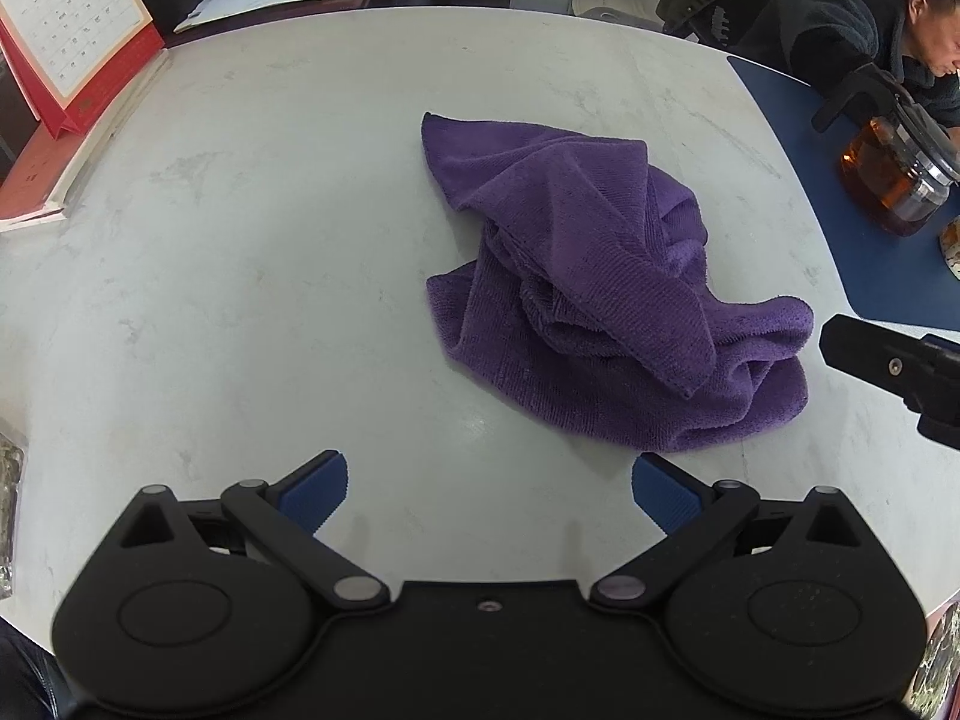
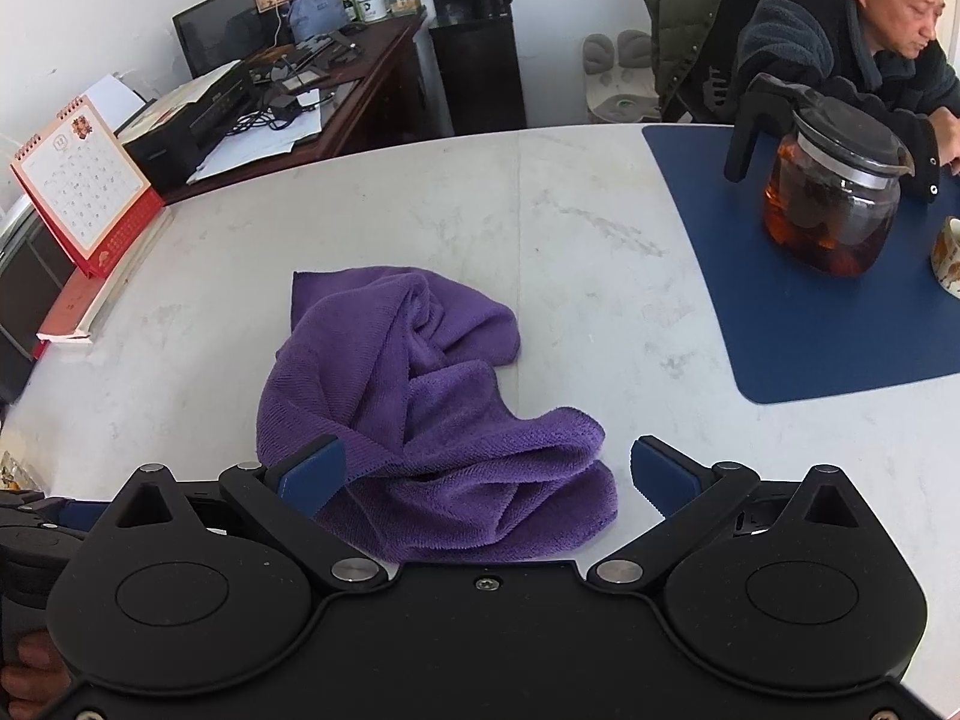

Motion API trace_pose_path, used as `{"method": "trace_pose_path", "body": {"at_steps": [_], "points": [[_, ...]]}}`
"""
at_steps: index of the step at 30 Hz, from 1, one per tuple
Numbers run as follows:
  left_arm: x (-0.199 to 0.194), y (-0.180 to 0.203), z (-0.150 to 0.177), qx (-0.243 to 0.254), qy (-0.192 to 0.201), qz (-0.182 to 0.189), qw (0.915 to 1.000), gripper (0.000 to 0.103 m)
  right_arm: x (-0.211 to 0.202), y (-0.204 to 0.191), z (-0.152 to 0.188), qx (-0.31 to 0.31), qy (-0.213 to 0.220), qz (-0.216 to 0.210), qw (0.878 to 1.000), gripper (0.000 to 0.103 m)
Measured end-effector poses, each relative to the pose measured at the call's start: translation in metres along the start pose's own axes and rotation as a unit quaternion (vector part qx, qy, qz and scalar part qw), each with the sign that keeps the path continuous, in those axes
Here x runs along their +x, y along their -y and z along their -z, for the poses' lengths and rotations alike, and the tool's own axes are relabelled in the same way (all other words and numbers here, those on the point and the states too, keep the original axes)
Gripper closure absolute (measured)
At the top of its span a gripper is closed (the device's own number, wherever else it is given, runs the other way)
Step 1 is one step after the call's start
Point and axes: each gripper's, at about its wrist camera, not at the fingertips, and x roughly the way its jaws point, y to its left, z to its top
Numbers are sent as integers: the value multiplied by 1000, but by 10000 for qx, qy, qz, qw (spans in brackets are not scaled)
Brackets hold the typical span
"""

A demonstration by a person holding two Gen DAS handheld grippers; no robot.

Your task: Fold towel

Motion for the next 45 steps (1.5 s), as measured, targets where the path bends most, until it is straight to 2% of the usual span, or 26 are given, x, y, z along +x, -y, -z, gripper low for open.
{"method": "trace_pose_path", "body": {"at_steps": [19, 45], "points": [[-2, 17, 11, 177, 52, 38, 9998, 1, -15, 11, 19, 141, 25, 80, 9999, 0], [0, 18, 14, 200, -23, 32, 9998, 1, -15, 10, 27, 137, -72, 68, 9999, 0]]}}
